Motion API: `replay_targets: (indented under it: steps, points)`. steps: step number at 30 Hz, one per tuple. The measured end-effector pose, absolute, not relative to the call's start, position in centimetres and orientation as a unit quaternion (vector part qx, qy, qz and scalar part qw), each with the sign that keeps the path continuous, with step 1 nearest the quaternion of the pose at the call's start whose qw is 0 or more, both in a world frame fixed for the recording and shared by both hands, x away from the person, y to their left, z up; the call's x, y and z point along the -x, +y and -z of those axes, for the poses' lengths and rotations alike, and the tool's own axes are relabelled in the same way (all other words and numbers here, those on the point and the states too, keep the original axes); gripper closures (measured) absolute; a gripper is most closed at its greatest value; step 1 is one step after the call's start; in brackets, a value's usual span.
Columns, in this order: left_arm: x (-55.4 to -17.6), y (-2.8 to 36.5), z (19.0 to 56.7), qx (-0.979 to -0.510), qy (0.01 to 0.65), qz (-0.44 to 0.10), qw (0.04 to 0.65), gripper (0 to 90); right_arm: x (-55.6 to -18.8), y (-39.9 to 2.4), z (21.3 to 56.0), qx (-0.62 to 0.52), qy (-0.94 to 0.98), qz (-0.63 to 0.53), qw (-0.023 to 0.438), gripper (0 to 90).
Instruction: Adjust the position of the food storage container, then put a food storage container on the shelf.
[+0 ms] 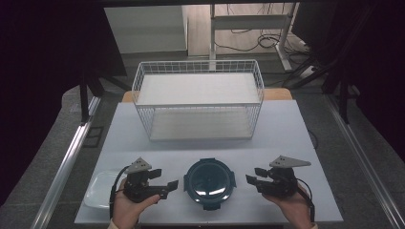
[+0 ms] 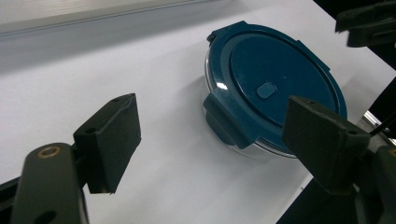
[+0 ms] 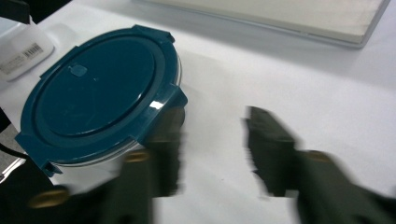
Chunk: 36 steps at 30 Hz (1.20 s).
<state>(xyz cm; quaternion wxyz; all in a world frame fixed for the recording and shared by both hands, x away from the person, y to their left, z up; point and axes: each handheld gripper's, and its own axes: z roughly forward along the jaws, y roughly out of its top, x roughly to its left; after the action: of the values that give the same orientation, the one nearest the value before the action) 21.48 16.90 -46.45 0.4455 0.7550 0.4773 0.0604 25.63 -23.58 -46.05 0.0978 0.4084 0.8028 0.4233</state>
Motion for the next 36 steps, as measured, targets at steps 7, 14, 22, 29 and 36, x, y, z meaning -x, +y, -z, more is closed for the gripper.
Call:
replay_targets:
  steps: [7,14,22,29,36]
  points:
    - [-21.5,16.9,46.5,-0.756,0.478,-0.064,0.442,19.4,-25.2,-23.4,45.9,-0.404,0.793,-0.441,0.111,24.1]
    - [-21.6,16.8,46.8,-0.750,0.485,-0.054,0.446,19.3,-25.5,-23.6,46.3,-0.418,0.782,-0.457,0.070,21.1]
    - [-21.7,15.6,46.6,-0.748,0.485,-0.040,0.451,17.7,-25.4,-23.1,45.8,-0.415,0.788,-0.450,0.065,20.9]
    - [-23.1,13.6,46.5,-0.749,0.476,0.006,0.460,16.8,-26.3,-21.9,45.6,-0.413,0.791,-0.451,0.033,19.6]
    - [-25.1,13.3,46.6,-0.741,0.472,0.045,0.476,12.4,-27.7,-19.6,44.7,-0.409,0.788,-0.459,0.023,15.7]
